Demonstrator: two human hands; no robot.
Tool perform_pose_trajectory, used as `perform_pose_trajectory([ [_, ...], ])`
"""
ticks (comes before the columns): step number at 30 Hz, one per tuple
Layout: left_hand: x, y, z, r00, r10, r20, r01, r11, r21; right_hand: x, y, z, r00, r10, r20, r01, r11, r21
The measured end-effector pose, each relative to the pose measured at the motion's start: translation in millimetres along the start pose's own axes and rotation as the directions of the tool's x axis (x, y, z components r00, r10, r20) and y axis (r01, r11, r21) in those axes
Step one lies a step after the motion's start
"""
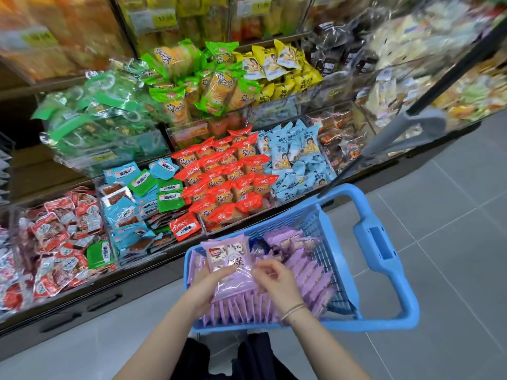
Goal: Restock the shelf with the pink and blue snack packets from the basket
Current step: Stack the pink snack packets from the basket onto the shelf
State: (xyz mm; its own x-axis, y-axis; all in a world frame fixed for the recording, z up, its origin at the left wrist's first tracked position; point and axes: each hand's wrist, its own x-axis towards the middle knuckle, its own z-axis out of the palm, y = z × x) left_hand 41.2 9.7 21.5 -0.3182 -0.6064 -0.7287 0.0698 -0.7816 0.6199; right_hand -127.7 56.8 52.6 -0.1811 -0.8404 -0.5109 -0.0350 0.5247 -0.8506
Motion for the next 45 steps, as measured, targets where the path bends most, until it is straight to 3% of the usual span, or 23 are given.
perform_pose_trajectory([
  [2,2.1,-9.1,2.2,1.0,-0.021,-0.014,0.021,1.0,0.016,-0.9,17.3,-24.1,0.985,0.068,-0.157,-0.07,0.998,-0.005],
  [4,3.5,-17.0,5.0,0.999,-0.046,-0.012,0.046,0.998,0.044,-1.4,40.6,-56.7,0.917,0.126,-0.38,-0.185,0.975,-0.122],
  [6,0.9,-20.7,11.8,0.997,-0.062,-0.038,0.063,0.997,0.049,-1.9,60.6,-83.7,0.85,0.162,-0.501,-0.322,0.913,-0.251],
  [10,-7.1,-19.9,21.1,0.994,-0.082,-0.07,0.082,0.997,-0.014,3.4,80.1,-96.3,0.811,0.303,-0.5,-0.521,0.764,-0.381],
  [14,-11.2,-21.3,22.1,0.993,-0.075,-0.088,0.071,0.996,-0.052,10.0,91.6,-98.4,0.804,0.379,-0.458,-0.546,0.775,-0.317],
  [17,-10.2,-20.7,22.7,0.991,-0.071,-0.115,0.064,0.996,-0.061,6.5,92.0,-103.5,0.775,0.377,-0.507,-0.562,0.779,-0.279],
  [20,-6.8,-20.2,27.6,0.992,-0.04,-0.118,0.037,0.999,-0.024,-4.7,80.0,-108.9,0.803,0.28,-0.526,-0.477,0.83,-0.288],
  [24,-3.4,-17.3,39.8,0.994,-0.012,-0.109,0.022,0.996,0.087,-22.9,53.2,-101.8,0.866,-0.108,-0.488,-0.103,0.916,-0.387],
  [27,-0.5,-15.0,50.8,0.998,-0.016,-0.066,0.024,0.992,0.124,-29.2,27.1,-79.3,0.883,-0.399,-0.248,0.224,0.821,-0.525],
  [31,-1.9,-10.9,58.7,0.999,0.009,-0.034,-0.005,0.994,0.105,-31.4,9.4,-48.5,0.843,-0.519,0.14,0.477,0.603,-0.639],
  [33,-3.8,-9.3,53.5,0.997,0.029,-0.065,-0.024,0.996,0.088,-31.5,10.6,-43.5,0.832,-0.525,0.18,0.51,0.595,-0.621],
  [36,-4.1,-9.5,40.7,0.992,0.028,-0.124,-0.018,0.996,0.085,-28.1,4.9,-43.1,0.912,-0.403,0.082,0.409,0.87,-0.276],
  [38,-5.8,-10.1,38.2,0.992,0.024,-0.121,-0.015,0.997,0.072,-19.4,4.1,-44.7,0.924,-0.374,-0.072,0.36,0.92,-0.154],
  [40,-8.3,-9.6,39.3,0.994,0.04,-0.099,-0.034,0.997,0.064,-11.8,4.0,-47.1,0.943,-0.309,-0.123,0.294,0.948,-0.125],
  [43,-12.4,-5.2,41.5,0.995,0.062,-0.075,-0.055,0.995,0.089,-7.5,1.0,-48.7,0.992,-0.126,0.023,0.126,0.992,0.006],
  [45,-13.6,-1.9,42.7,0.996,0.082,-0.024,-0.078,0.986,0.149,-9.7,0.1,-46.2,0.988,-0.135,0.081,0.143,0.985,-0.1],
])
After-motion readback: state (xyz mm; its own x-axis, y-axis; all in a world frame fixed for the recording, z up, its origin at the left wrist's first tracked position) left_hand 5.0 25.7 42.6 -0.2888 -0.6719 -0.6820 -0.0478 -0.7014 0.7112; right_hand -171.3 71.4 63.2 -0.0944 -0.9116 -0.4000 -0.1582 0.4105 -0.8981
